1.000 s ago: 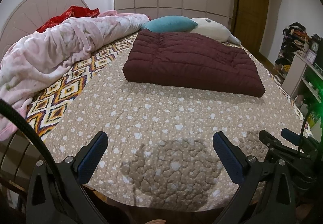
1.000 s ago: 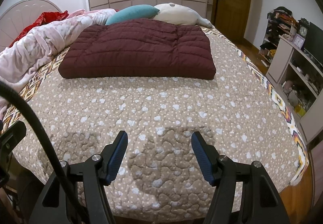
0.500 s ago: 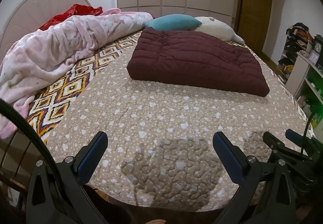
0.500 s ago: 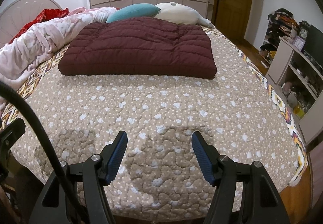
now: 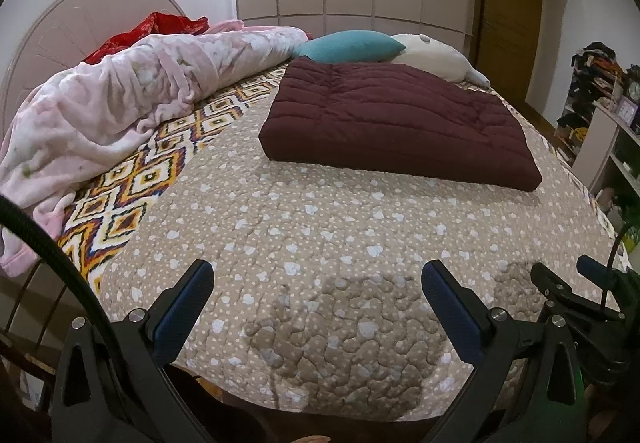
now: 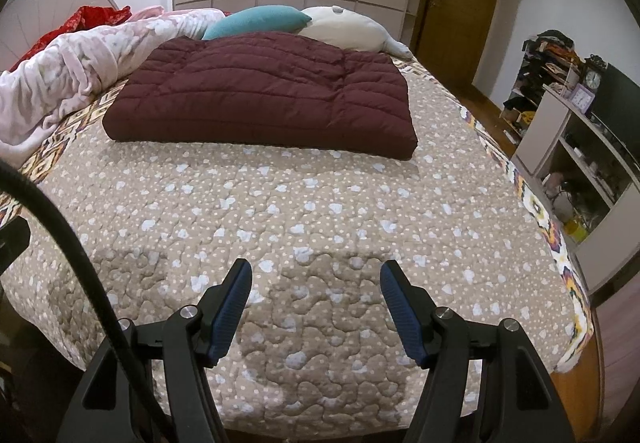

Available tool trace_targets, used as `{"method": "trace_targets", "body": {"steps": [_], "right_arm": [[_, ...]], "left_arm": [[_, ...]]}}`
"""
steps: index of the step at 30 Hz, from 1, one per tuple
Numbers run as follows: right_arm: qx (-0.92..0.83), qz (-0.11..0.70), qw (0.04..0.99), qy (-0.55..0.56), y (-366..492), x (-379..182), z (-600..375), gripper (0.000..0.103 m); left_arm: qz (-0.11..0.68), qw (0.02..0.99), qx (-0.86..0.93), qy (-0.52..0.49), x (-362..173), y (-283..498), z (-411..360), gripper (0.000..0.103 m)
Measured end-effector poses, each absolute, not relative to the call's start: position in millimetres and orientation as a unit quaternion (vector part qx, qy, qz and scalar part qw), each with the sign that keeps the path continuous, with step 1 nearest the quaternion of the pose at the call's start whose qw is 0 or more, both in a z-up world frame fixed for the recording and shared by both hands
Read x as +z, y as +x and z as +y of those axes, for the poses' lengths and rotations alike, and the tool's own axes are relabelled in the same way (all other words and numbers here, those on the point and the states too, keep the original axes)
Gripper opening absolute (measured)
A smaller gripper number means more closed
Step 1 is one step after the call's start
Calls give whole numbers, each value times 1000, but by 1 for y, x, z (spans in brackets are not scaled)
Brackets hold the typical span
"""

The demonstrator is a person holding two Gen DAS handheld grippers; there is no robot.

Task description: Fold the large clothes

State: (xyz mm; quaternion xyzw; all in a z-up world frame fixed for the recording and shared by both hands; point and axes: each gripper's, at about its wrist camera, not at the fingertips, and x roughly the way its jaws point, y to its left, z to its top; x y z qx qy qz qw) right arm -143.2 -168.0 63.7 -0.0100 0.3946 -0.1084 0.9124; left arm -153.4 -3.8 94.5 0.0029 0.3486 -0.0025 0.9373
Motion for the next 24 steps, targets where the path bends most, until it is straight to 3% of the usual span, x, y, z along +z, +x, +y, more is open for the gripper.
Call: {"method": "trace_targets", "body": {"steps": [24], "right_arm": [[-107, 393, 913, 0, -143, 65, -168, 72]], "left_arm": [[358, 933, -11, 6, 89, -153, -7, 103]]}}
